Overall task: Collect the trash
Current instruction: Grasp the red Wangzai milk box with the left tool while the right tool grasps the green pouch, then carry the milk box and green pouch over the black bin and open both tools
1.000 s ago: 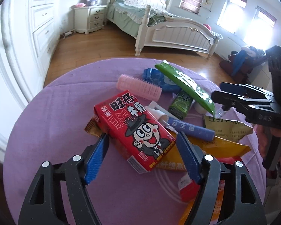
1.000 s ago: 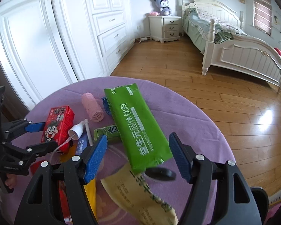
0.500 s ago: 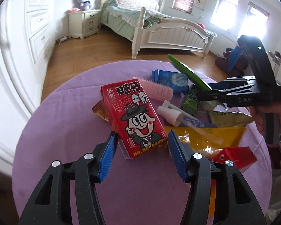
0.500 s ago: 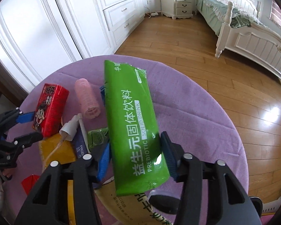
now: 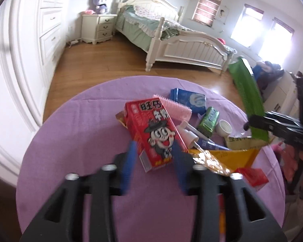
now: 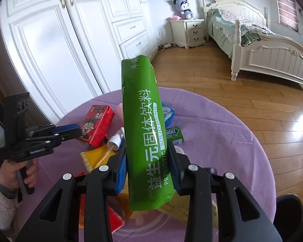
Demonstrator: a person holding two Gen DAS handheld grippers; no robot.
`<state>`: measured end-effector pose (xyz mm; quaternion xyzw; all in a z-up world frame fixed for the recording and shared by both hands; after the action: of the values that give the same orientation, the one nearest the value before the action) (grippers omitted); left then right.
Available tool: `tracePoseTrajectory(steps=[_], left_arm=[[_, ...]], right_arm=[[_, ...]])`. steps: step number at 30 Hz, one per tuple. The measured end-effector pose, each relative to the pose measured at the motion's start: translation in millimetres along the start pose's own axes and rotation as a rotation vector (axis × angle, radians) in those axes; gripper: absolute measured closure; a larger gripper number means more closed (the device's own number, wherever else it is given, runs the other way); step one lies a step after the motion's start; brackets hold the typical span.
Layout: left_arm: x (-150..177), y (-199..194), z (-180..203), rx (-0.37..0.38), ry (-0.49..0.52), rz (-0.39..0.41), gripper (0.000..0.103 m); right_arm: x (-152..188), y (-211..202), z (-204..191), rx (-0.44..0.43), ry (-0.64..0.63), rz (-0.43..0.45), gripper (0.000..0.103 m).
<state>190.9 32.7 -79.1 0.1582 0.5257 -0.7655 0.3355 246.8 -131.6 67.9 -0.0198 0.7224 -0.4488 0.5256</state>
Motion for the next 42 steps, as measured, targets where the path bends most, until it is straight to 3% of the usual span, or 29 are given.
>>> tracePoseTrajectory(steps=[1, 5, 6, 7, 11, 16, 24, 33, 42], left_arm=[[-1.1, 3.5, 2.7, -0.015, 0.002, 0.005, 0.034], [-9.2, 23.5, 14.2, -0.076, 0.019, -0.01, 0.033], [-10.2, 29.5, 16.3, -0.086, 0.032, -0.019, 0.036], [-10.9, 33.6, 16.6, -0.09, 0.04, -0.027, 0.049], [-14.1, 37.4, 14.9, -0.122, 0.044, -0.012, 0.052], [-16.3, 8.4, 32.2, -0.067, 0.051, 0.057, 0.053], [-6.3, -22.7, 142.4, 0.135, 0.189, 0.083, 0.053], [49.0, 21.8, 278.7, 0.324, 0.33, -0.035, 0.052], [113.7, 80.5, 355.7, 0.395, 0.396, -0.184, 0.052]], right_arm=[[1.7, -2.5, -0.3, -0.004, 0.01, 0.006, 0.067], [8.1, -5.3, 0.9, -0.011, 0.037, 0.012, 0.067], [10.8, -6.3, 0.8, -0.006, 0.039, 0.01, 0.067], [9.8, -3.8, 7.3, -0.005, 0.041, 0.008, 0.067], [16.1, -7.7, 8.8, 0.002, 0.053, 0.012, 0.067], [23.6, -21.3, 19.9, 0.005, 0.103, 0.063, 0.067], [44.9, -61.3, 64.0, 0.039, 0.239, 0.168, 0.067], [111.8, -108.2, 139.2, 0.179, 0.432, 0.206, 0.067], [188.3, -131.4, 189.6, 0.268, 0.591, 0.183, 0.067]])
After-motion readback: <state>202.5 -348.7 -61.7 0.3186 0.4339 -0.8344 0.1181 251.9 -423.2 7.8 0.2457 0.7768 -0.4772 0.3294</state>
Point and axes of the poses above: each gripper's, at about its wrist camera, not at the fingertips, and y roughly the way its jaws point, z to its right, x to its underside, the point moved 6 cm from there along y, roughly the way its jaws point, and after that the axes turned 15 degrees about -y, right-handed, at the moved point
